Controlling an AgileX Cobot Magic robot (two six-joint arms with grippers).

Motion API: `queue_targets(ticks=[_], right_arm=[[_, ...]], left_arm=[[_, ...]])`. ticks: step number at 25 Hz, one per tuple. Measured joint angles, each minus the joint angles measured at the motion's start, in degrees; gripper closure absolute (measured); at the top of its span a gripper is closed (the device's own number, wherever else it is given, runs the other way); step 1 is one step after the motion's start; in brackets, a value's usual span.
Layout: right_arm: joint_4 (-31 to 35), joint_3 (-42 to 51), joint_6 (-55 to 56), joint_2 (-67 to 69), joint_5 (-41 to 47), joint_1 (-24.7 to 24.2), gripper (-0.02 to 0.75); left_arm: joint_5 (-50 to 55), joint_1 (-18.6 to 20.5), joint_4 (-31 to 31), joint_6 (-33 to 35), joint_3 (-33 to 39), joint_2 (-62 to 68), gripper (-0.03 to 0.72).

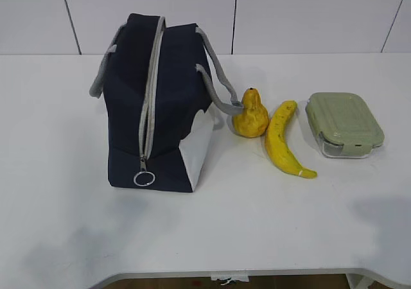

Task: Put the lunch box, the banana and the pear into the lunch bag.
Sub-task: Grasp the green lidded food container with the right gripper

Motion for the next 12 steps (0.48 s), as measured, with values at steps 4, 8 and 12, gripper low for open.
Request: queue_targets(ticks=[4, 8, 12], right_arm=[[-0.8, -0.7, 3.5, 5.4, -3.3, 0.0, 0.445], [-6.5, -0.9, 11.4, 13.2, -6.1, 0.0, 0.445], [-11.0, -2.5, 17.6, 20.9, -6.9, 0.0, 0.445]], left_arm=[[0.0, 0.0, -0.1, 0.0, 0.0, 0.0, 0.449], [0.0, 0.0, -0.1, 0.0, 0.0, 0.0, 0.449], [0.0, 0.0, -0.1, 0.0, 0.0, 0.0, 0.449]])
